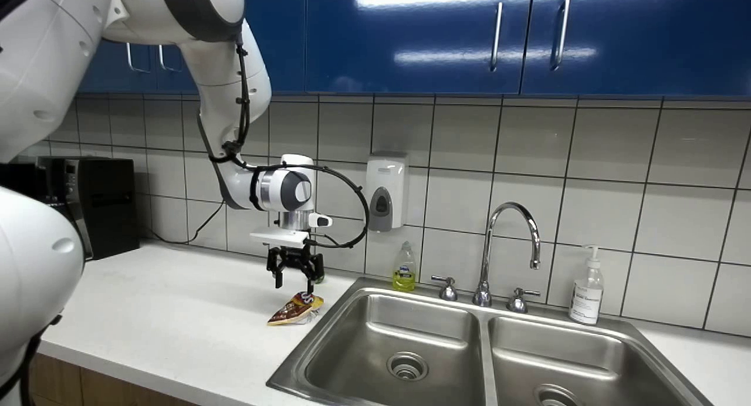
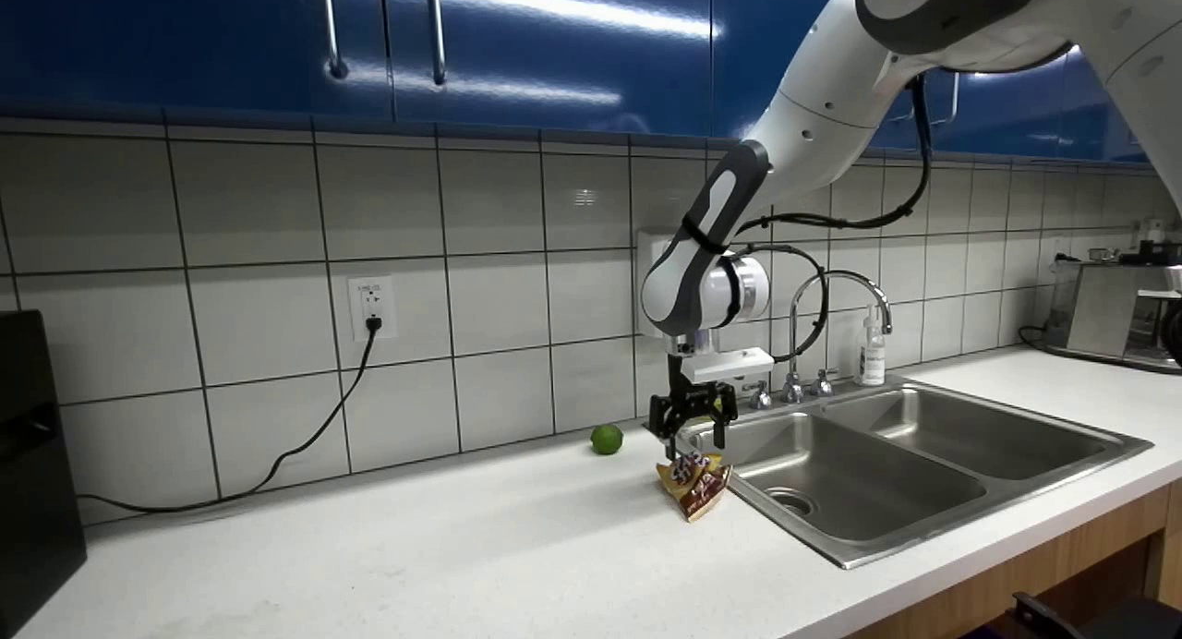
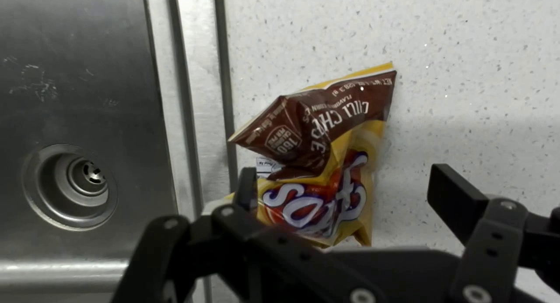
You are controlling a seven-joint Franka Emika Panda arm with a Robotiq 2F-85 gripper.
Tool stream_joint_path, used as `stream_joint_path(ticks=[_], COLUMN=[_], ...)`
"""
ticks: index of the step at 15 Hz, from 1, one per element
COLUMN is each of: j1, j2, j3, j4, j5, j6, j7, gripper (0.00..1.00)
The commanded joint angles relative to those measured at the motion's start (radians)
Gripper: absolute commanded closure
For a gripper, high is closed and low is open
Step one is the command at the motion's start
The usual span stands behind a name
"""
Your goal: Put the packet in the sink.
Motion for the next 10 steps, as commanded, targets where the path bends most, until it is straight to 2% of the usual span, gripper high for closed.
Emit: stream_joint_path(ticks=[1,10], j1=[-0.012,-0.011], j2=[0.041,0.076], j3=[-0.002,-0.011], j4=[0.054,0.078], j5=[-0.017,-0.016], j6=[-0.018,-0.023], j7=[0.021,0.026], gripper=[0.0,0.0])
